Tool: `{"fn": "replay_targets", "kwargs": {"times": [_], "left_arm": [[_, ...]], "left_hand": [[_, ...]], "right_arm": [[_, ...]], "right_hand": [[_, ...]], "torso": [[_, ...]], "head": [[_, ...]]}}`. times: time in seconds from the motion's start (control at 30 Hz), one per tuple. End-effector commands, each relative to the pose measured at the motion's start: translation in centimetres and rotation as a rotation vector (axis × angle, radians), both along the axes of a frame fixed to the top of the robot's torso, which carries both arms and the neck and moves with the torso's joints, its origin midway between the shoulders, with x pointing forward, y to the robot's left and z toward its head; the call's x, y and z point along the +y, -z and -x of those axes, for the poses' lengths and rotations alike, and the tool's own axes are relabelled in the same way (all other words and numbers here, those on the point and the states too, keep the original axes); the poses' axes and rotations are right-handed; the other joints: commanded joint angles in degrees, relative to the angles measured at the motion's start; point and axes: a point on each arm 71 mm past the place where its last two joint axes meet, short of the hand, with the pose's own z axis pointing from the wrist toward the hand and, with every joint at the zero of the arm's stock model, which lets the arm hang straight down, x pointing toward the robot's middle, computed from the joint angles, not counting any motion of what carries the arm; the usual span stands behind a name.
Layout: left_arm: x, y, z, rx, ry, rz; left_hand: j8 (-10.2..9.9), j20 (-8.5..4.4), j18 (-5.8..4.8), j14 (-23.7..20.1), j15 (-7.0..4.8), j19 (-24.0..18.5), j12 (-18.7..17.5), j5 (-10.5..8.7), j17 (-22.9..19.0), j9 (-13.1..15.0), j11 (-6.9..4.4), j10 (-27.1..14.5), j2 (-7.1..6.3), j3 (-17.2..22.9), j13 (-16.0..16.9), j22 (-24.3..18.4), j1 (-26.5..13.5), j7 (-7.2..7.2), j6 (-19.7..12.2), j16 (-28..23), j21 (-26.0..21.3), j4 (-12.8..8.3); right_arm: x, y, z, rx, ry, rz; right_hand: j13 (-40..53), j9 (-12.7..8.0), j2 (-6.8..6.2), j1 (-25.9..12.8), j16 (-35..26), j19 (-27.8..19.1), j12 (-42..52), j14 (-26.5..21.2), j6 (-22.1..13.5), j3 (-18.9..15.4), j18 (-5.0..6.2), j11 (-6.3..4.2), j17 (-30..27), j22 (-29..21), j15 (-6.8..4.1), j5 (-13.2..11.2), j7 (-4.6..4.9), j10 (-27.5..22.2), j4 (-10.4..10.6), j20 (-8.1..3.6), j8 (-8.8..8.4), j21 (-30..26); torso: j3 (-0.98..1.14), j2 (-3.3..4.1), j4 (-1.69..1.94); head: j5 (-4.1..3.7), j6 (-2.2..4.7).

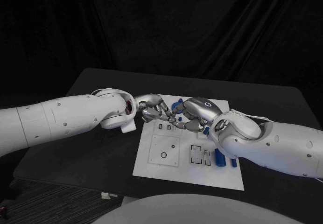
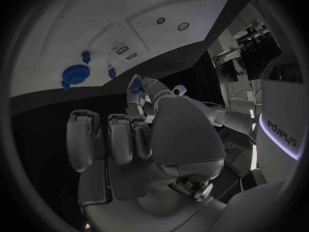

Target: Assemble the parts on the task board

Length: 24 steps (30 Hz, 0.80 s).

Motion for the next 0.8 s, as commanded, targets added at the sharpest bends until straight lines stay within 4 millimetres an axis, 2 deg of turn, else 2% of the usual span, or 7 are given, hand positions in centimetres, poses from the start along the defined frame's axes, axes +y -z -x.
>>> {"fn": "replay_targets", "kwargs": {"times": [0.03, 0.23, 0.3, 0.4, 0.63, 0.73, 0.8], "left_arm": [[-0.56, -0.09, 0.31, 0.005, 0.032, 0.032], [-0.64, -0.05, 0.33, 0.002, 0.033, 0.037], [-0.66, -0.04, 0.33, 0.001, 0.033, 0.038], [-0.71, -0.02, 0.33, -0.002, 0.031, 0.041], [-0.77, 0.13, 0.37, -0.005, 0.022, 0.04], [-0.68, 0.23, 0.34, -0.005, 0.012, 0.035], [-0.62, 0.27, 0.33, -0.004, 0.007, 0.031]], "left_hand": [[1.4, -0.59, 0.84, 6.1, -0.64, 0.0, -0.3, 0.57, 15.1, 1.0, -1.24, 6.5, 0.38, 1.4, 14.8, 7.7, 1.6, -0.37, 1.1, 0.2, -0.3, -0.6], [7.8, -1.67, 0.79, 6.1, -1.71, 0.2, -0.3, 1.27, 15.1, 8.3, -2.37, 6.5, -1.63, 6.5, 14.8, 8.2, 1.8, -1.73, 0.3, 0.2, -0.4, -2.2], [11.1, -2.0, 0.78, 6.1, -1.97, 0.3, -0.3, 1.59, 15.1, 12.3, -2.74, 6.5, -2.64, 9.6, 14.8, 8.4, 1.3, -2.0, -1.0, 0.2, -0.5, -2.7], [13.6, -2.13, 0.73, 6.1, -2.11, 0.4, -0.3, 1.98, 15.1, 15.8, -2.81, 6.5, -3.89, 14.3, 14.8, 8.7, 0.4, -2.08, -2.4, 0.2, -0.7, -3.0], [14.8, -2.15, 0.71, 6.1, -2.12, 0.6, -0.3, 1.45, 15.1, 17.6, -2.75, 6.5, -6.56, 21.9, 14.8, 9.1, -0.8, -1.83, -2.5, 0.2, -0.9, -4.9], [14.8, -2.13, 0.72, 6.1, -2.12, 0.6, -0.3, 1.37, 15.1, 17.6, -2.73, 6.5, -7.04, 22.4, 14.8, 9.1, -1.2, -1.84, -2.5, 0.2, -0.9, -5.1], [14.8, -2.13, 0.72, 6.1, -2.1, 0.7, -0.3, 1.4, 15.1, 17.7, -2.73, 6.5, -7.26, 23.0, 14.8, 9.2, -1.5, -1.83, -2.5, 0.2, -0.9, -5.1]], "right_arm": [[0.07, 0.12, 0.12, 0.003, -0.006, 0.006], [0.05, 0.14, 0.18, 0.005, -0.008, 0.007], [0.04, 0.15, 0.19, 0.005, -0.008, 0.007], [0.03, 0.16, 0.21, 0.002, -0.01, 0.01], [0.07, 0.24, 0.25, -0.017, -0.014, 0.035], [-0.05, 0.35, 0.19, -0.012, -0.007, 0.048], [-0.13, 0.4, 0.15, -0.009, -0.004, 0.054]], "right_hand": [[15.0, 0.5, 0.82, 0.0, 0.0, 3.6, 0.1, 4.7, 3.1, 0.1, 0.46, -0.39, 8.0, 13.3, -0.49, -0.2, -3.05, 6.1, 0.2, -0.52, -0.11, 0.2], [15.0, 0.5, 0.81, 0.1, 0.0, 3.6, 0.1, 4.7, 3.1, 0.1, 0.45, -0.39, 8.0, 13.3, -0.49, -0.3, -3.05, 6.1, 0.1, -0.52, -0.15, 0.2], [15.0, 0.5, 0.81, 0.1, 0.0, 3.6, 0.1, 4.7, 3.1, 0.1, 0.45, -0.39, 8.0, 13.3, -0.49, -0.3, -3.05, 6.1, 0.1, -0.52, -0.15, 0.2], [15.0, 0.5, 0.81, 0.1, 0.0, 3.6, 0.1, 4.7, 3.1, 0.1, 0.45, -0.39, 8.0, 13.3, -0.49, -0.3, -3.05, 6.1, 0.1, -0.52, -0.15, 0.2], [15.0, 0.4, 0.6, -0.2, -0.1, 3.5, 0.1, 4.7, 2.2, 0.2, 0.48, -0.07, 7.8, 13.3, -0.3, -1.5, -2.64, 6.1, 0.1, -0.44, -0.93, 0.1], [15.0, 0.2, 0.36, -1.0, -0.1, 3.5, 0.1, 4.6, 0.5, -0.3, 0.48, 0.67, 7.7, 13.2, 0.33, -6.8, -1.81, 6.1, 0.6, 0.04, -2.43, 0.0], [15.0, 0.1, 0.21, -1.3, -0.1, 3.5, 0.1, 4.6, -0.2, -0.5, 0.49, 0.94, 7.7, 13.2, 0.55, -8.3, -1.51, 6.1, 0.8, 0.23, -2.99, 0.0]], "torso": [[0.0, -0.02, -0.01], [0.04, -0.01, -0.01], [0.05, 0.0, -0.05], [0.02, -0.02, -0.08], [0.09, -0.07, -0.01], [0.11, -0.11, 0.0], [0.12, -0.1, 0.0]], "head": [[-0.04, -0.01], [-0.09, -0.01], [-0.11, -0.01], [-0.16, -0.01], [-0.28, -0.01], [-0.26, -0.01], [-0.29, -0.01]]}}
